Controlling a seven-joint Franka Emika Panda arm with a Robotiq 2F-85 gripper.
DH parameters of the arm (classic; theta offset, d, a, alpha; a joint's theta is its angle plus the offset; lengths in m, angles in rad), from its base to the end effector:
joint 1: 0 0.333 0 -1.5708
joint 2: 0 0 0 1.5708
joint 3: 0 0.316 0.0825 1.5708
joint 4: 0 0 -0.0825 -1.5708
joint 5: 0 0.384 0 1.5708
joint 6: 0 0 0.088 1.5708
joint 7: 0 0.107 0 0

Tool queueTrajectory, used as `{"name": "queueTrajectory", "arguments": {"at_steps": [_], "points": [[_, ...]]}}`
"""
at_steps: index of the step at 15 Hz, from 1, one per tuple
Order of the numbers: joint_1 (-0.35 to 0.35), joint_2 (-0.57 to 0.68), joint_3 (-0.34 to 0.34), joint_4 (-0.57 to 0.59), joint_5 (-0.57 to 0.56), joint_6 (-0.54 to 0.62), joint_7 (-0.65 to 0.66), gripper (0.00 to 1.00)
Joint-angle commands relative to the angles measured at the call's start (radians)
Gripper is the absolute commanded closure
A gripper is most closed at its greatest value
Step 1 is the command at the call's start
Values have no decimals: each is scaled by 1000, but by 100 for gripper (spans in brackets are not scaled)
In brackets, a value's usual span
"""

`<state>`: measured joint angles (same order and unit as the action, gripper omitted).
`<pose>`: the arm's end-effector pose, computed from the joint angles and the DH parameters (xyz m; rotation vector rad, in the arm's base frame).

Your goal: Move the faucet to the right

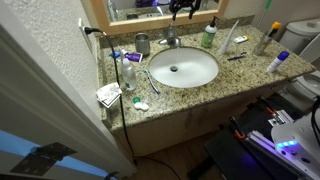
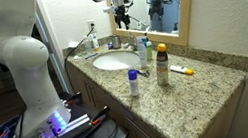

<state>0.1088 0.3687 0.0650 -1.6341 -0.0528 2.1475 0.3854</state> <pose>0.6676 0.1099 0.4194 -3.1010 0.2988 -0.2284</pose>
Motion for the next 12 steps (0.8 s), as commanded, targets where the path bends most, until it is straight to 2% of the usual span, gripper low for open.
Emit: {"name": "queueTrajectory", "arguments": {"at_steps": [1,5,9,10,12], "points": [[1,100,-7,82,41,9,-54,0],[-9,177,-3,162,103,37,-99,0],[4,240,-23,252,98,-3,-75,0],[9,192,-24,183,96,25,-71,0],[8,215,-26,213,96,23,-71,0]]}}
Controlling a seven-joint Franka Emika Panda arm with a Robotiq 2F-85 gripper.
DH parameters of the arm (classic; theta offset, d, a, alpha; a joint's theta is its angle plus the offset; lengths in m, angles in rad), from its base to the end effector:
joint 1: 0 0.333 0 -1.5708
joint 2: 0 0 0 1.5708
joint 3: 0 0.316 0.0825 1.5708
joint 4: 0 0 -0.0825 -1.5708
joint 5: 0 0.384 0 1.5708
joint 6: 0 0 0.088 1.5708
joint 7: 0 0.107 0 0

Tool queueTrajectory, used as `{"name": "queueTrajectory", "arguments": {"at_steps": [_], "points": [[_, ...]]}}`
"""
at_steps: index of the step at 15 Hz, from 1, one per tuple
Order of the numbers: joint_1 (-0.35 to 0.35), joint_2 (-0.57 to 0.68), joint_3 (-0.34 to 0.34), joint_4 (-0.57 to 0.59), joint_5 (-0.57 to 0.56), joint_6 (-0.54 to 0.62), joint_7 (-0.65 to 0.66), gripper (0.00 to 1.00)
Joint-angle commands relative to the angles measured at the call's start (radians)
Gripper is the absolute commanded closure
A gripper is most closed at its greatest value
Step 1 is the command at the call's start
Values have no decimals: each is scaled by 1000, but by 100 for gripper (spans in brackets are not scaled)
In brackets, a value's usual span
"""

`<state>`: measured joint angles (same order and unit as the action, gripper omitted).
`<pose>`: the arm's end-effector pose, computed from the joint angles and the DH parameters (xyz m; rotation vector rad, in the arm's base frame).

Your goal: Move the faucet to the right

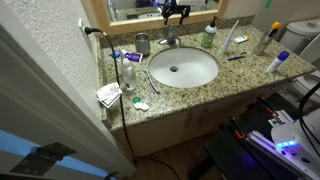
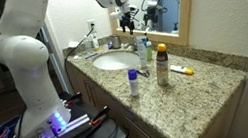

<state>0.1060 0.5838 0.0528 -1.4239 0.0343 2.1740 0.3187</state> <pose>0.7221 0.1093 0.3730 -3.0239 0.2853 -0.2260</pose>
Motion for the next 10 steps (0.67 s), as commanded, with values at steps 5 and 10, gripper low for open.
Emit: {"name": "queueTrajectory", "arguments": {"at_steps": [5,10], "points": [[23,31,-26,27,-4,12,20,0],[28,22,-30,14,2,8,32,0]]}}
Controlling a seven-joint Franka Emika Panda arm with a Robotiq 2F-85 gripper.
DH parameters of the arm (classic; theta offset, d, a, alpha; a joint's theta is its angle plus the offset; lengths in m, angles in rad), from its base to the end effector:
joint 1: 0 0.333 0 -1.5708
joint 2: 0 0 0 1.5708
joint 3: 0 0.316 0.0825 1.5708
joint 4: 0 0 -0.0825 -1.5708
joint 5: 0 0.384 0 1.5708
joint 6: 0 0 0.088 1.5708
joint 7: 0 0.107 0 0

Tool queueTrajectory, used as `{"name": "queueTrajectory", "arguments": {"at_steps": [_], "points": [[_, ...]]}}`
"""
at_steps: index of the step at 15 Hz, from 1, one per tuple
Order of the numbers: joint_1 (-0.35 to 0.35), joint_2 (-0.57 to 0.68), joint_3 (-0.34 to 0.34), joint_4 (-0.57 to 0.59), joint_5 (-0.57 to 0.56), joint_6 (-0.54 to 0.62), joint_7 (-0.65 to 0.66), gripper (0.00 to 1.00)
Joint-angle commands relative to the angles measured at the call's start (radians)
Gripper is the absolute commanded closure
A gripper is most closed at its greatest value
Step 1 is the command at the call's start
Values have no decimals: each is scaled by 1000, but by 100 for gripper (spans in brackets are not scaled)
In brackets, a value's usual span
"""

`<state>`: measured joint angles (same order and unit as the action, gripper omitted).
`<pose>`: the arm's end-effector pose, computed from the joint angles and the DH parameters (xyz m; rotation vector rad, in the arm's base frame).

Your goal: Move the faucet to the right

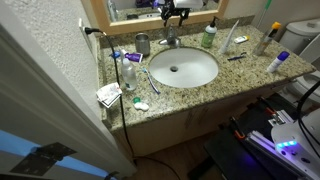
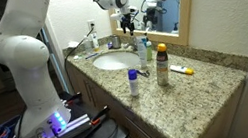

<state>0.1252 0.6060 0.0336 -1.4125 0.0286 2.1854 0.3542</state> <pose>0.7256 0.1122 0.3632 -3.0307 0.3309 -0.2303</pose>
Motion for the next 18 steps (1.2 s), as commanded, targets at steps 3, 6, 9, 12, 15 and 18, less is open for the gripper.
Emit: {"name": "queueTrajectory", "arguments": {"at_steps": [3,6,9,12,15,18], "points": [[12,10,-18,10,0,-1,7,0],[23,24,-37,23,-16,27,50,0],[17,6,-35,3,-4,20,52,0],[17,7,-35,7,-2,10,54,27],[16,11,-35,7,-1,17,52,47],[19,13,-37,5,-7,28,52,67]]}}
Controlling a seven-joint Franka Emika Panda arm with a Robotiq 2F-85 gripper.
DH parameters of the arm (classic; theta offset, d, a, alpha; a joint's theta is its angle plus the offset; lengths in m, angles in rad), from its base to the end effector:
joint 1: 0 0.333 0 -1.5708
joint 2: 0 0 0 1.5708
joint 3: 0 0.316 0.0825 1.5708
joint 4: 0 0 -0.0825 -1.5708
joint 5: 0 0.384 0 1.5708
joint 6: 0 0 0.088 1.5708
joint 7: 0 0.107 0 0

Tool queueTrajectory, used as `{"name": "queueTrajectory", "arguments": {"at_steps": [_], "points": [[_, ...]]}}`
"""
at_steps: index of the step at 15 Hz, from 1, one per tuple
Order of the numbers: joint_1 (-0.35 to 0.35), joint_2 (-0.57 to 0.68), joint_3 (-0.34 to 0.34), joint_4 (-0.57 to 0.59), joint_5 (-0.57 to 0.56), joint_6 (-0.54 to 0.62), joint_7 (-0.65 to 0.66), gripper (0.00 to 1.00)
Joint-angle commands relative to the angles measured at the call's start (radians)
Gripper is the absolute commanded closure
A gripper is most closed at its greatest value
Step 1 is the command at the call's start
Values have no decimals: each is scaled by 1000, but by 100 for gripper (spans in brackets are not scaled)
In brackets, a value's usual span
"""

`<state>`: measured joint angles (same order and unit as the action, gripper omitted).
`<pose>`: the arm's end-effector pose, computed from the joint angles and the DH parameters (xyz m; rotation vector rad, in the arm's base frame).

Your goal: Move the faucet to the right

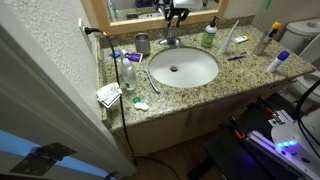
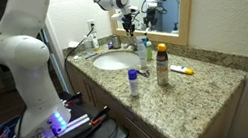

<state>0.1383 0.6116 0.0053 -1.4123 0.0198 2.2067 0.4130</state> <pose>0.7288 0.1053 0.3612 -3.0310 0.4286 -0.2614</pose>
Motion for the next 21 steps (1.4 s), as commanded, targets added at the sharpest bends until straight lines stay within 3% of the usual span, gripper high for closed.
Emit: {"name": "queueTrajectory", "arguments": {"at_steps": [1,4,8,11,20,21], "points": [[6,8,-8,3,3,12,-9,75],[11,7,-8,10,1,-1,-13,96],[25,3,-28,23,-38,-76,2,93],[-20,-72,-70,0,-56,-144,-16,93],[-23,-82,-127,-51,-95,-124,30,93],[-25,-84,-126,-53,-87,-119,35,84]]}}
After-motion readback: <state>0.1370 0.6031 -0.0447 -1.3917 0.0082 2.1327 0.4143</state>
